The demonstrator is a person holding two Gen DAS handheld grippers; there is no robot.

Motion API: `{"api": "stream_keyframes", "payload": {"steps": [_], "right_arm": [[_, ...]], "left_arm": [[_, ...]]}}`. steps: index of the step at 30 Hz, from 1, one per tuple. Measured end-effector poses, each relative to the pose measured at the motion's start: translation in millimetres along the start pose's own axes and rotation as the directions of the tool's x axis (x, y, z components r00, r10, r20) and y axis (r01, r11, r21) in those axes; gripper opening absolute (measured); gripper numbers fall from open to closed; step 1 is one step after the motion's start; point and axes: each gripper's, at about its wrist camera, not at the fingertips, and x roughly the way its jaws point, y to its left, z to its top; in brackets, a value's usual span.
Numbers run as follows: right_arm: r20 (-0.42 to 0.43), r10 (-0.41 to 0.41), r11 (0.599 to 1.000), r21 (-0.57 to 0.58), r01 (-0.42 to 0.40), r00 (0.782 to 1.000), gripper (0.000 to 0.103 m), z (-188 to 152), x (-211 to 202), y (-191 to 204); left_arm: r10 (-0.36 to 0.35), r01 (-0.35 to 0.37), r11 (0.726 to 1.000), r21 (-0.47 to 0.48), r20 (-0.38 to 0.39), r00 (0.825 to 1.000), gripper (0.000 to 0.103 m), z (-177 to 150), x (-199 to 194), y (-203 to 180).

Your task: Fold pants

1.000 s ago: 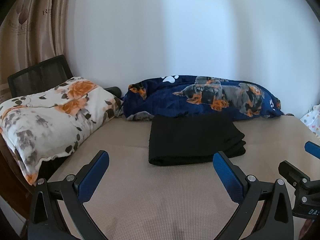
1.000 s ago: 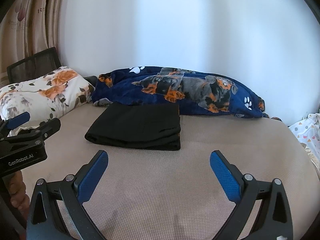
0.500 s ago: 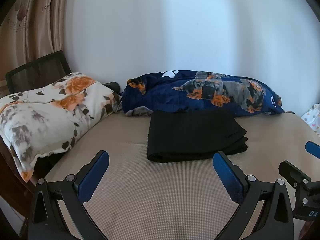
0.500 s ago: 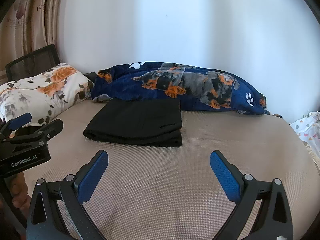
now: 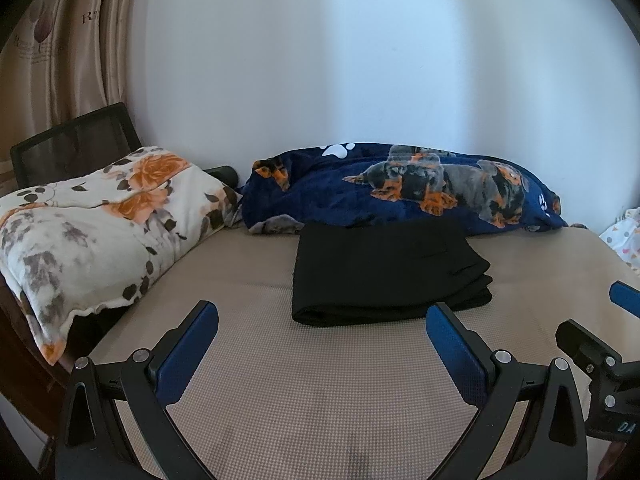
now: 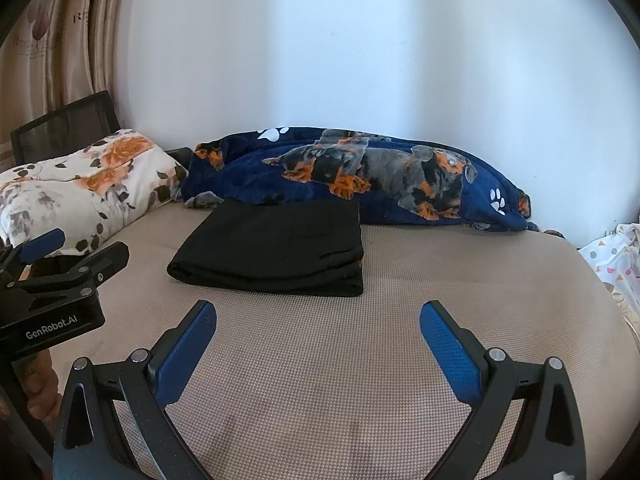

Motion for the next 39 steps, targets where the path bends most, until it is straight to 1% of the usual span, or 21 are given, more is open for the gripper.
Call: {"api": "stream_keyframes", "payload": {"steps": [39], "right_arm": [[0.002,0.001,1.000,0.000,-0.001,1.000,0.101,-0.4,-1.7,1.8]], "left_arm": [[0.002,-0.002,1.000,0.000,0.006,1.000,0.103,2.7,-2.3,-1.6]]}}
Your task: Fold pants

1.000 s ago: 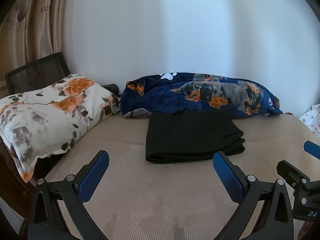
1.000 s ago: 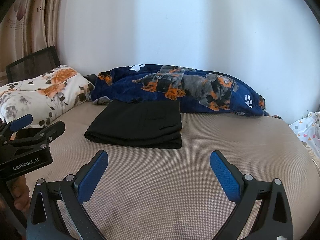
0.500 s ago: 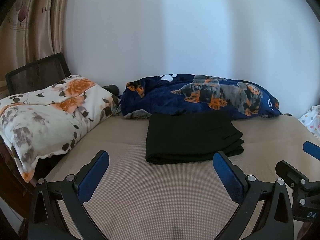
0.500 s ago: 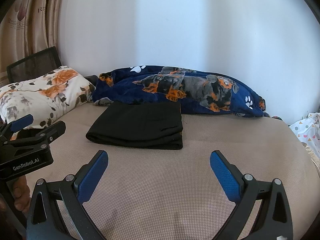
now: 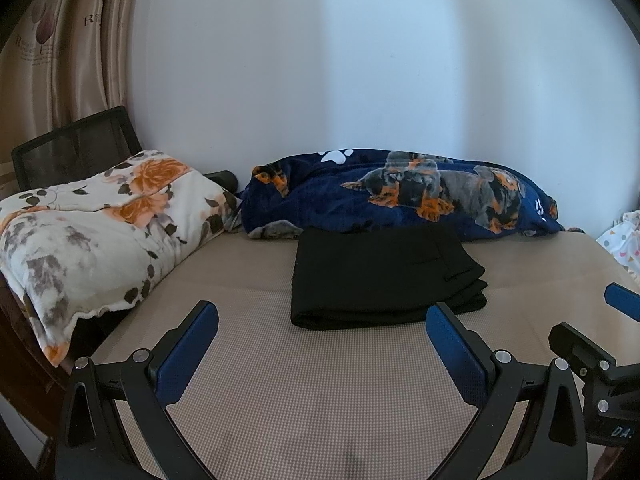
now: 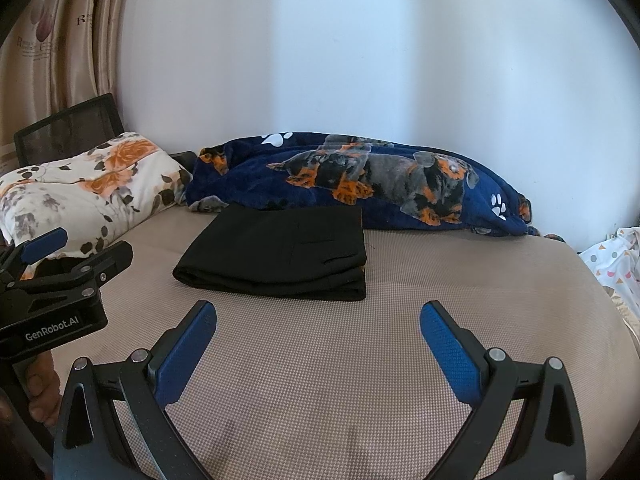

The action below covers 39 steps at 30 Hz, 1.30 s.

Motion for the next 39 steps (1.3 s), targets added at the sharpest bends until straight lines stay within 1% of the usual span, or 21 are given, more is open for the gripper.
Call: {"api": "stream_keyframes", "payload": {"steps": [29,39], "right_arm": [[0.001,-0.004,1.000,0.002,0.004,1.000,0.101,-1.2,-0.3,0.7],[-0.007,-0.005,1.000,0.001,0.005,1.000,0.101,-1.1,1.6,4.2]], "left_arm": [[0.001,-0.001,1.000,-0.002,-0.005,1.000,0.103,0.6,1.5,-2.5],[-0.004,0.004,1.000,-0.001,-0.017,1.000,0.103,-2.3,8.1,-7.5]]}}
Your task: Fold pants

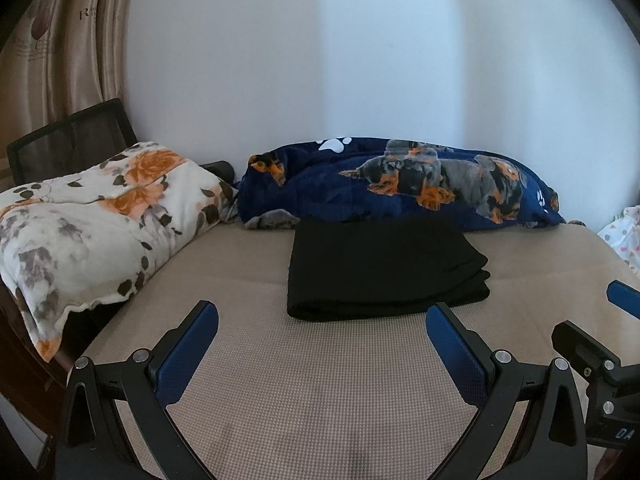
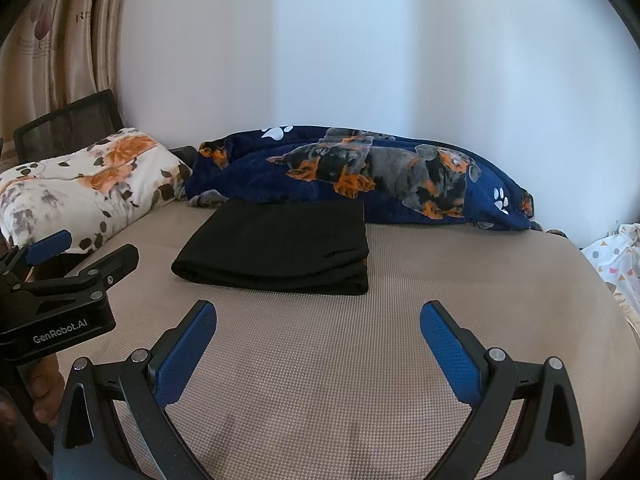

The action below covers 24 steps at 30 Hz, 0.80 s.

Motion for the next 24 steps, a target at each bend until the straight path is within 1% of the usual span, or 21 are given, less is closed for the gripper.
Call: {"api": "stream_keyframes", "payload": {"steps": [11,24], "right_arm": [[-0.012,0.001,1.000,0.001,0.000,1.000,0.101,-3,7,-2],[-0.021,0.003,1.000,0.003,-0.003,1.000,0.101,-5,11,-4]], "left_arm": [[-0.014,0.014,1.000,-0.002,-0.024,1.000,0.103,-6,9,1],[-0.016,0.016,1.000,-0.001,-0.031,0.999,0.103,-7,14,2]]}}
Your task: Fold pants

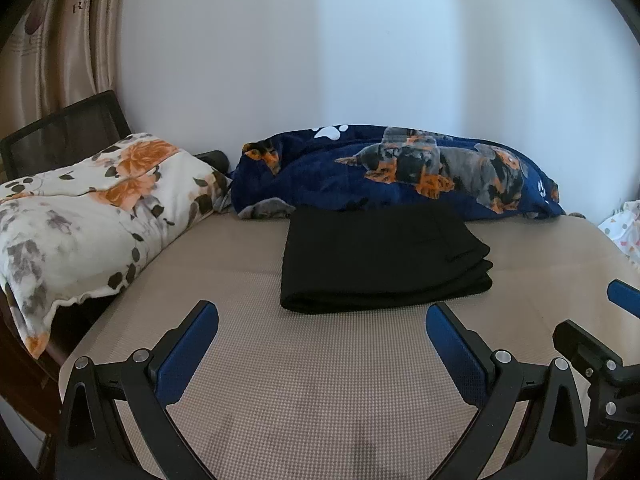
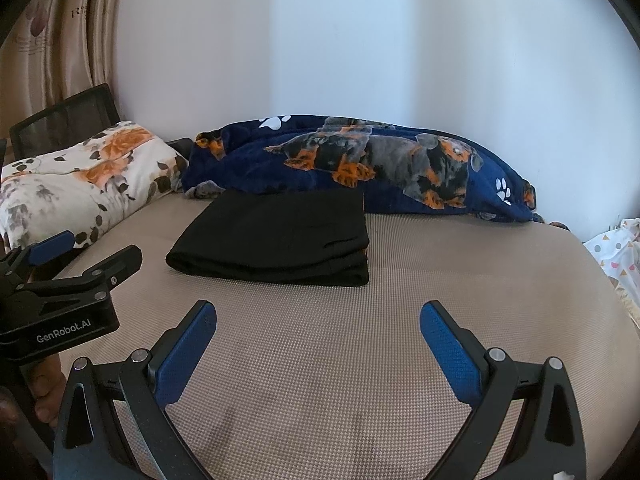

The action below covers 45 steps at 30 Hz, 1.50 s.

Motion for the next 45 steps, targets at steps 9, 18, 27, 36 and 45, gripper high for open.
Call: {"api": "stream_keyframes", "payload": {"steps": [9,18,27,36,45], "right_arm": [[-0.006,0.001,1.000,0.000,-0.001,1.000,0.101,-2,6,-3],[-0.008,0.001,1.000,0.000,-0.001,1.000,0.101,-3,7,-2],[-0.011,0.002,1.000,-0.001,-0.002,1.000,0.101,-2,9,-3],[-0.015,0.003,1.000,0.000,-0.003,1.000,0.101,-4,12,-3],[-0.029,0.007,1.000,0.002,-0.007,1.000,0.101,-12,18,-5]], "left_arm": [[-0.004,0.004,1.000,0.000,-0.006,1.000,0.103,-2,4,1],[-0.005,0.005,1.000,0.000,-0.009,1.000,0.103,-2,7,1],[-0.005,0.005,1.000,0.001,-0.010,1.000,0.103,-2,9,0],[-0.006,0.006,1.000,0.002,-0.012,1.000,0.103,-2,11,0],[-0.005,0.005,1.000,0.010,-0.029,1.000,0.103,-7,24,0]]}}
